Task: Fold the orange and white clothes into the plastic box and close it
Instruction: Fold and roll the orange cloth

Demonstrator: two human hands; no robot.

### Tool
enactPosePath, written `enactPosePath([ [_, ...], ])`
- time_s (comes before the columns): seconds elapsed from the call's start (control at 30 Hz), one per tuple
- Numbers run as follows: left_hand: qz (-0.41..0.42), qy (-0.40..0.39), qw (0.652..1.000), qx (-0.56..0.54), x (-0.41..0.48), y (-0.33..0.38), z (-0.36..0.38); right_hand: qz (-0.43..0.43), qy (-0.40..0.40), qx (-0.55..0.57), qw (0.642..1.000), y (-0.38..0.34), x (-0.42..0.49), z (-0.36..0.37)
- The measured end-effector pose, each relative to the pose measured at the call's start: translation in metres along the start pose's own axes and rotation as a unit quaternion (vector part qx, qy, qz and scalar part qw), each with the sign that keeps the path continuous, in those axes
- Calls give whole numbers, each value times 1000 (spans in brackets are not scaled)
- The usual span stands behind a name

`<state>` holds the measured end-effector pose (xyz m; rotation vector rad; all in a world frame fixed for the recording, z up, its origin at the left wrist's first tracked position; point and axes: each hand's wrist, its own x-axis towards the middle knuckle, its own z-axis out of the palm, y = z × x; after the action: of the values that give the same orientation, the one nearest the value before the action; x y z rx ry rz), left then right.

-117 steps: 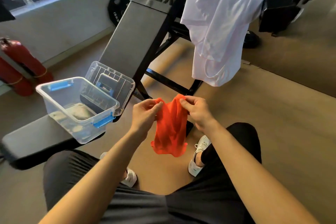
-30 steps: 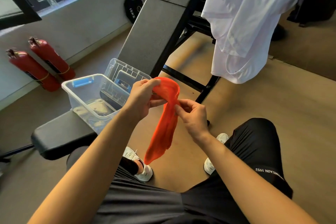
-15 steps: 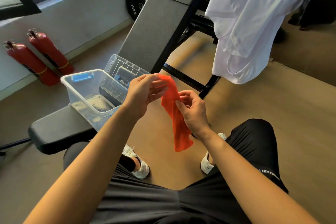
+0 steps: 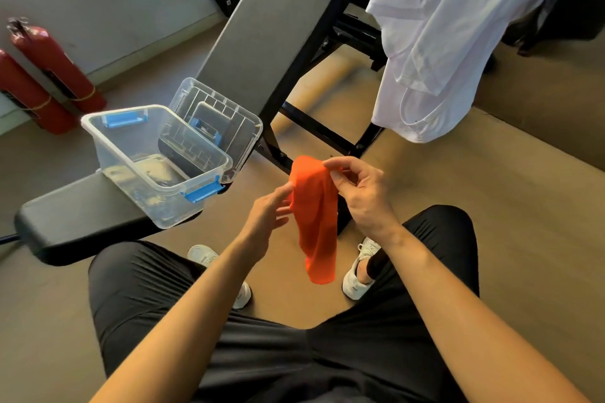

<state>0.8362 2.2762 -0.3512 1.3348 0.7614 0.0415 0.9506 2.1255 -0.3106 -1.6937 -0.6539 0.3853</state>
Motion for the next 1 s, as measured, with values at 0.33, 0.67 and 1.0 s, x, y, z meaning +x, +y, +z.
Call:
enactPosePath([
  [0.33,197,77,976,-44,2,38,-5,15,-36,-54,998,2,-3,-13],
  [0.67,227,76,971,-7,7,54,-19,-53,-46,-45,997,-15,11,-6],
  [1.0,122,-31,990,59,24,-45,-16,-87,-52,-64,993,-42,26,-9],
])
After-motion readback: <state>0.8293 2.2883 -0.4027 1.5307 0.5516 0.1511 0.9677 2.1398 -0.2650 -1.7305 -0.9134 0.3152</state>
